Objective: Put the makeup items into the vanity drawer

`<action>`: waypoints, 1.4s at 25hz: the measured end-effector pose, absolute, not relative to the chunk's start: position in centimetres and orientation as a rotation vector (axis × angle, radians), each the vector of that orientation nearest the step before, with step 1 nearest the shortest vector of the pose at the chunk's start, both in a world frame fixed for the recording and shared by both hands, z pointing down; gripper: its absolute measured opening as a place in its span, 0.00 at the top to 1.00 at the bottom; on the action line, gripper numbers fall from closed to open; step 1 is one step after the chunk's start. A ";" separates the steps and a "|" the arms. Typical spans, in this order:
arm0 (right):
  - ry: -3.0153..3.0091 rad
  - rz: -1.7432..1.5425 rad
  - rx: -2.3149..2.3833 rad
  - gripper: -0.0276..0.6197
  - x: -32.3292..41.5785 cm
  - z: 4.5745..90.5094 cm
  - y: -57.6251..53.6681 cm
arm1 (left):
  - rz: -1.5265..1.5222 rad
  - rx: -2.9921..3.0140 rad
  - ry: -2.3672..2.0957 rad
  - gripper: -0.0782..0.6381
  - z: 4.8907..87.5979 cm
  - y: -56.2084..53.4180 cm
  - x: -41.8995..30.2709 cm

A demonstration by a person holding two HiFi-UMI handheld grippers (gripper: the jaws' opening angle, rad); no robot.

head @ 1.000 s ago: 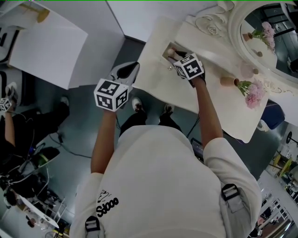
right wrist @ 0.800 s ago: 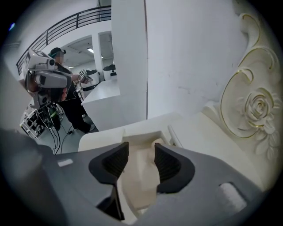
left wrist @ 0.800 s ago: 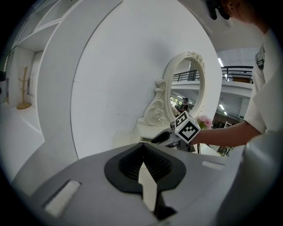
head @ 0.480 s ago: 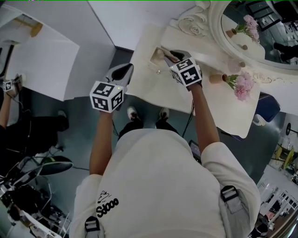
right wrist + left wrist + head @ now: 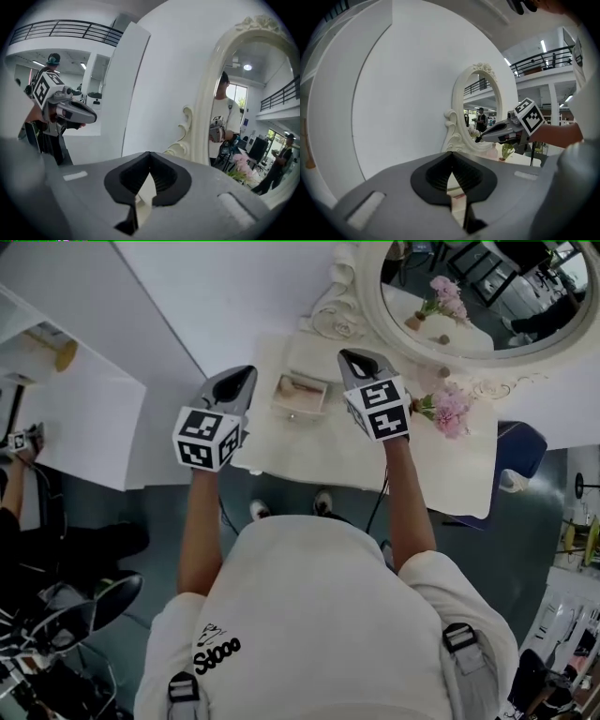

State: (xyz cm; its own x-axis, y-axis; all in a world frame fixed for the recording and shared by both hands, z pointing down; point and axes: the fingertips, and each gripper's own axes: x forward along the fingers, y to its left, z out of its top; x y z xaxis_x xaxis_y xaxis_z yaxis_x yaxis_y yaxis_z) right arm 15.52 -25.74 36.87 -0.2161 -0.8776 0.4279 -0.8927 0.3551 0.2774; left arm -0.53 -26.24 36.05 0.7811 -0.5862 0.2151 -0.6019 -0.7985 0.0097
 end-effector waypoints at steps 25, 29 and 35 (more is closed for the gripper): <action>-2.206 -0.399 1.775 0.95 17.1 18.8 -20.5 | -0.061 3.287 -0.880 0.87 18.2 -24.4 3.9; -2.199 -0.381 1.750 0.95 16.9 19.6 -20.7 | -0.024 3.281 -0.884 0.87 18.9 -24.4 3.9; -2.212 -0.363 1.720 0.95 16.4 20.3 -21.0 | 0.012 3.277 -0.873 0.87 19.8 -24.1 4.1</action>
